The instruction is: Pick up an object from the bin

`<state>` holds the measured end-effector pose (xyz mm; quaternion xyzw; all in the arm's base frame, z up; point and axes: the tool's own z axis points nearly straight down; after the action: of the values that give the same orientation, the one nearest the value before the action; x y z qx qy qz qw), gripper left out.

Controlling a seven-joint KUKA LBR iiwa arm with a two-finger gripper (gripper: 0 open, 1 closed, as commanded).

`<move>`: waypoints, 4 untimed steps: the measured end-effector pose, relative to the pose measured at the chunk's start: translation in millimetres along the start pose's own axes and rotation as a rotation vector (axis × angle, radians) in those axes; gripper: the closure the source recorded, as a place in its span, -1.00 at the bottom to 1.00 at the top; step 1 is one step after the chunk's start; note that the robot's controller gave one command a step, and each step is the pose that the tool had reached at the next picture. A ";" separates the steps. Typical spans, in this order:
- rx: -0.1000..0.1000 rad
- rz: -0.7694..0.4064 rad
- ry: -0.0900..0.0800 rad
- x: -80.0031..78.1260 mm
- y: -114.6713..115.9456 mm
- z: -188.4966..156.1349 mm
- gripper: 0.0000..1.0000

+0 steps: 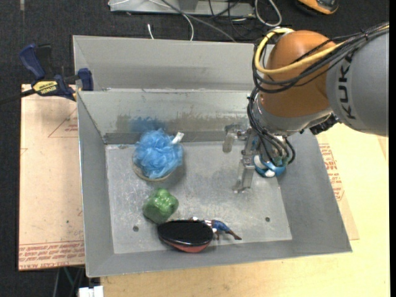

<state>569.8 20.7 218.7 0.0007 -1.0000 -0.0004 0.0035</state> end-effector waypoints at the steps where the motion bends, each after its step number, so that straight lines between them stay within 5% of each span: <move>1: 0.000 0.001 -0.008 -1.4 -0.2 -4.7 -1.00; 2: 0.000 -0.166 -0.009 53.1 9.9 103.8 -1.00; 3: 0.002 -0.221 -0.021 84.1 29.1 58.3 -1.00; 4: -0.001 -0.281 -0.004 72.3 62.7 120.1 -1.00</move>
Offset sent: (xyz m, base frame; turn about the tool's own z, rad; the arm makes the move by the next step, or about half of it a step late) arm -0.0775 0.0139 -0.1487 -0.2378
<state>496.6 83.4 99.1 0.1407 -0.9901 -0.0016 0.0015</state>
